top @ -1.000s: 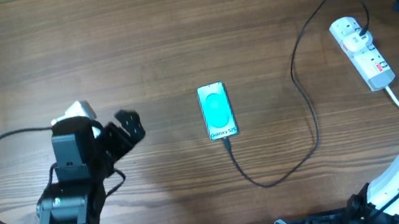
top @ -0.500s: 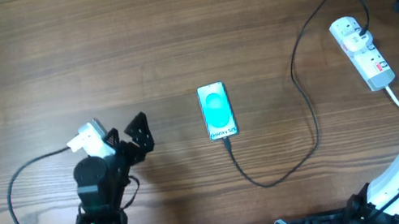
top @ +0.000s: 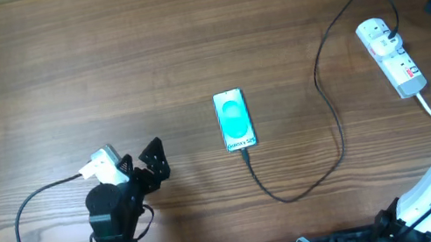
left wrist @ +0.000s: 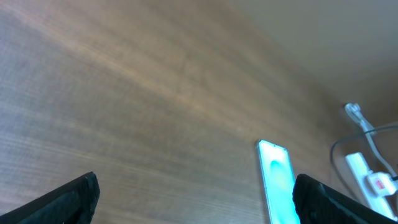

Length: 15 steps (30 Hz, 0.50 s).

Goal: Plug charger to phone and switch on socket

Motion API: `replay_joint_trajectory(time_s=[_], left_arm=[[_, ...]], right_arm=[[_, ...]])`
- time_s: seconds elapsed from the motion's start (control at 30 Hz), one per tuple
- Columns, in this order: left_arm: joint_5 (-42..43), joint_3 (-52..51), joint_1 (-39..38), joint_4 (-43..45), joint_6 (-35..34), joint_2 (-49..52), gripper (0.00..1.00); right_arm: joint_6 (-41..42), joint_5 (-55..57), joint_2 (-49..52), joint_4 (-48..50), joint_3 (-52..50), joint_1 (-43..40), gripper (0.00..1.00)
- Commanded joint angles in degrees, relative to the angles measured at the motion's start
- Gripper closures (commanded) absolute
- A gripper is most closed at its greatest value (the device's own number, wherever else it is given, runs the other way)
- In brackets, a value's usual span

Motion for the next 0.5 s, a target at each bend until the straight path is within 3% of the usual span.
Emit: replay_joint_trajectory(time_s=[0.0, 0.33, 0.47], left_arm=[[-0.68, -0.52, 0.26, -5.66, -0.11, -1.86, 0.00], [-2.34, -0.52, 0.24, -17.16, -0.11, -11.45, 0.00], [-2.34, -0.52, 0.20, -17.55, 0.09, -15.98, 0.00]], right_arm=[[0.20, 0.35, -1.51, 0.24, 0.33, 0.46, 0.00], [0.20, 0.35, -1.51, 0.24, 0.33, 0.46, 0.00], [0.22, 0.35, -1.51, 0.26, 0.33, 0.46, 0.00]])
